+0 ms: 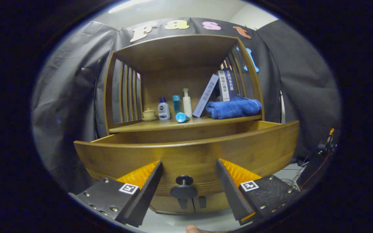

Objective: Pull open the drawer, take out the items inside it, and place them on the countertop above the cabinet.

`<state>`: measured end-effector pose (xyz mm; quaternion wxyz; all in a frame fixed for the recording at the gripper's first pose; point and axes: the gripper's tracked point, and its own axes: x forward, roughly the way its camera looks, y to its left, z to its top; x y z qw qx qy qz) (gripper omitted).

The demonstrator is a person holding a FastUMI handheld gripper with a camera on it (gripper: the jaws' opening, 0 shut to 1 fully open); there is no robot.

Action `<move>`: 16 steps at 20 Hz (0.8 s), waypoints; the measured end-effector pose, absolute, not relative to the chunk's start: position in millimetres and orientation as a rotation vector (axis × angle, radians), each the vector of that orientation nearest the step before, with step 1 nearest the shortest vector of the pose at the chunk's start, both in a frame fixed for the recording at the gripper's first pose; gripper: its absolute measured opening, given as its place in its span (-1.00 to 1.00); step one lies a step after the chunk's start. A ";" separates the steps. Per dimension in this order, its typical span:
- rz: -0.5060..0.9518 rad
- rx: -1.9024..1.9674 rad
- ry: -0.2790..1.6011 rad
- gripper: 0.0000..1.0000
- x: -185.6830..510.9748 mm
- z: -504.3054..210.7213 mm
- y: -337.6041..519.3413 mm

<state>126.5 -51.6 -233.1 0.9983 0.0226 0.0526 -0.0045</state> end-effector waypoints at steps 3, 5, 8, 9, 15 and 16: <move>-0.012 0.019 0.102 0.99 144.5 -235.2 -52.2; -0.012 0.034 0.088 0.98 147.6 -235.2 -50.0; -0.013 0.034 0.065 0.98 158.2 -236.2 -48.9; -0.012 0.033 0.053 0.98 161.3 -236.3 -48.9; -0.013 0.017 -0.007 0.98 178.6 -238.3 -47.1; -0.012 -0.006 -0.021 0.99 183.6 -239.3 -47.5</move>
